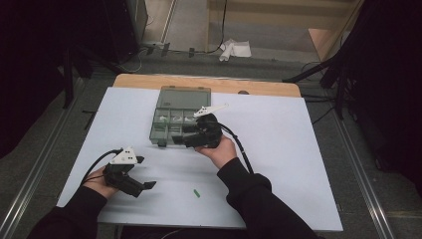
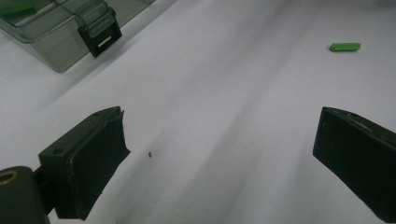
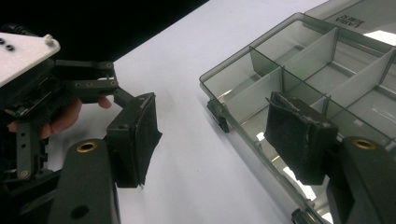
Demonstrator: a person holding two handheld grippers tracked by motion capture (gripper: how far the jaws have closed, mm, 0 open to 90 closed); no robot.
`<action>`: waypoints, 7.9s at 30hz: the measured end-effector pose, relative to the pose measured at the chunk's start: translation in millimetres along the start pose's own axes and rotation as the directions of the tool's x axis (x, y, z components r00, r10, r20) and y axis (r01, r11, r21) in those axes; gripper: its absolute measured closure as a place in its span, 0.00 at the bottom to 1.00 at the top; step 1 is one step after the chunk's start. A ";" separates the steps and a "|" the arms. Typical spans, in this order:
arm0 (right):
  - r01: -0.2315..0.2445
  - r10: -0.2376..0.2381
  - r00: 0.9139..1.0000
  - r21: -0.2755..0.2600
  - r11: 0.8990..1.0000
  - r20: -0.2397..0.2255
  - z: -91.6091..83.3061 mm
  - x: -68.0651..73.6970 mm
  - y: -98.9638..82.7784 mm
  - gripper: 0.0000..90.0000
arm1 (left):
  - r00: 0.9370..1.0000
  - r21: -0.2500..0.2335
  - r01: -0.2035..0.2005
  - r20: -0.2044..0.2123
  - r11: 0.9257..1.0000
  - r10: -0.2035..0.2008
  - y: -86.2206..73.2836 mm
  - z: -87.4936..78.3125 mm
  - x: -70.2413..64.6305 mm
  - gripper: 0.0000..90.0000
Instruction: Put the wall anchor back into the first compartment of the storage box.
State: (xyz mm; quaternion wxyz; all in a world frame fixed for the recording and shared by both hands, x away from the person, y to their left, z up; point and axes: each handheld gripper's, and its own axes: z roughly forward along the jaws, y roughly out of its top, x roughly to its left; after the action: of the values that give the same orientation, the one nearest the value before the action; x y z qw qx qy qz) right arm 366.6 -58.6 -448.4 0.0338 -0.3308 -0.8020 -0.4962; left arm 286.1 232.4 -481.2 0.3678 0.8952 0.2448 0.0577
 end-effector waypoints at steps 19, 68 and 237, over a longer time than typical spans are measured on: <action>0.037 -0.037 0.999 0.008 0.999 0.005 -33.9 2.5 -30.9 0.40 | 1.000 0.012 0.005 -0.002 1.000 -0.005 -0.5 0.7 0.4 0.02; 0.084 -0.081 0.996 0.123 0.989 -0.027 -38.6 31.9 -100.9 0.39 | 1.000 0.017 -0.007 -0.013 1.000 0.007 -0.1 0.8 -2.3 0.02; -0.114 0.112 0.993 0.117 0.987 0.022 25.8 -1.6 5.8 0.95 | 1.000 0.010 -0.013 -0.001 1.000 0.013 0.4 0.1 -1.6 0.02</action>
State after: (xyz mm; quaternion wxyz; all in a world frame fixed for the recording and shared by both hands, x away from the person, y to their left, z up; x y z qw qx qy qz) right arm 378.2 -36.6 -457.6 0.0750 -0.3769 -0.8101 -0.4427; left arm 284.9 231.3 -480.8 0.3629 0.8986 0.2394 0.0596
